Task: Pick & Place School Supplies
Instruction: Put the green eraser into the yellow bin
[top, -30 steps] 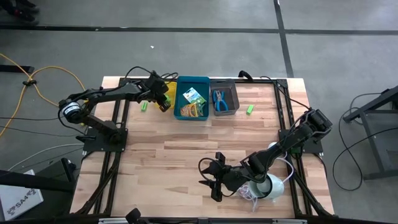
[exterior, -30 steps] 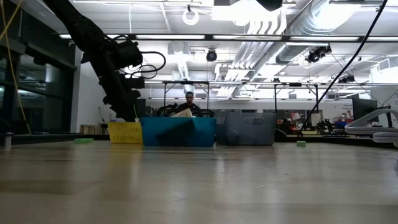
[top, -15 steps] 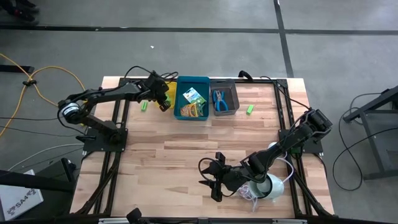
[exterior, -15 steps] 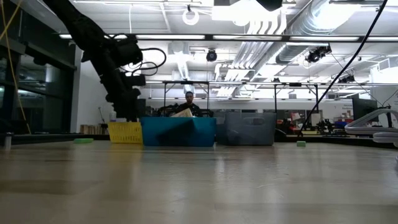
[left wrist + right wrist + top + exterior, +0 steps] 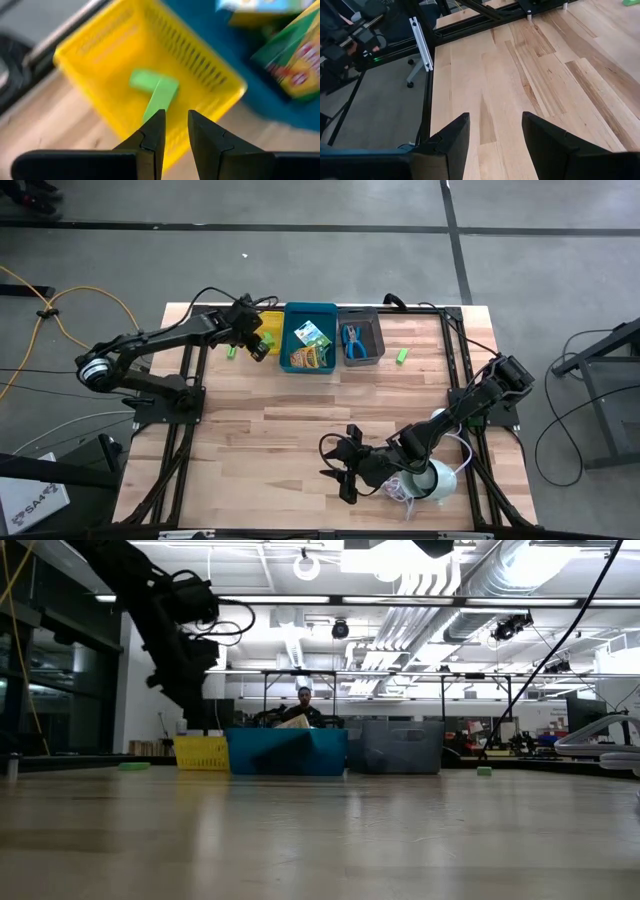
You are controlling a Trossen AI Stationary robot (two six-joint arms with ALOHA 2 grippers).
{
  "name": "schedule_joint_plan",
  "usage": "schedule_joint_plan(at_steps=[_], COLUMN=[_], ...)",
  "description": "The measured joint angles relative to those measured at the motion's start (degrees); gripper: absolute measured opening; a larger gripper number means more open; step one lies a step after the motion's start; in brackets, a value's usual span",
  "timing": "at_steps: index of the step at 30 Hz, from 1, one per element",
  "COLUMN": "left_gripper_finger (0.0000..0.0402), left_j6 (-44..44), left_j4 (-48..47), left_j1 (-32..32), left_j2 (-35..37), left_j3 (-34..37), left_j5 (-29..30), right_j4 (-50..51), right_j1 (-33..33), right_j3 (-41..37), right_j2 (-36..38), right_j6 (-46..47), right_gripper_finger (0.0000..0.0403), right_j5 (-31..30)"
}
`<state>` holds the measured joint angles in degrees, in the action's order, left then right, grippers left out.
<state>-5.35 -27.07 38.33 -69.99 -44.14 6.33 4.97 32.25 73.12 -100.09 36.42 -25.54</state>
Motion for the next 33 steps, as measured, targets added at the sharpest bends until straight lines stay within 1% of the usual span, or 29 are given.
schedule_joint_plan(at_steps=[4,8,17,21,23,25,28,31,33], left_gripper_finger=[0.0077,0.0077,0.0077,0.0077,0.0077,0.0077,0.0077,0.0077,0.0077], left_j6=[-4.92,-9.9,-16.39,-20.55,-22.68,-23.97,-25.97,-24.75,-23.64], left_j4=[-7.67,-13.21,-17.32,-19.46,-20.63,-21.82,-24.22,-26.99,-27.8], left_j1=[0.0,0.27,0.28,0.98,1.81,3.01,4.72,6.26,6.55], left_j2=[0.96,0.93,0.93,0.93,0.93,0.93,0.67,0.63,0.63], left_j3=[0.0,0.0,0.0,-0.02,-0.02,-0.02,-0.02,-0.02,-0.02], left_j5=[2.39,4.69,4.99,7.16,7.35,7.33,7.46,7.94,8.72], right_j4=[-0.02,-0.01,0.0,0.38,1.19,1.76,1.81,1.81,1.86], right_j1=[0.0,0.0,0.0,0.0,0.0,0.0,-0.15,-0.15,-0.15], right_j3=[0.0,0.0,0.0,0.0,0.0,0.0,0.0,0.0,0.0], right_j2=[0.0,0.0,0.0,0.0,0.0,0.0,0.0,0.0,0.0], right_j6=[0.0,0.0,-0.28,-0.63,-0.63,-0.15,0.17,-0.24,-0.63], right_gripper_finger=[0.0173,0.0173,0.0173,0.0173,0.0173,0.0173,0.0173,0.0173,0.0173], right_j5=[0.0,0.09,0.57,1.62,2.01,2.38,4.72,6.43,6.51])
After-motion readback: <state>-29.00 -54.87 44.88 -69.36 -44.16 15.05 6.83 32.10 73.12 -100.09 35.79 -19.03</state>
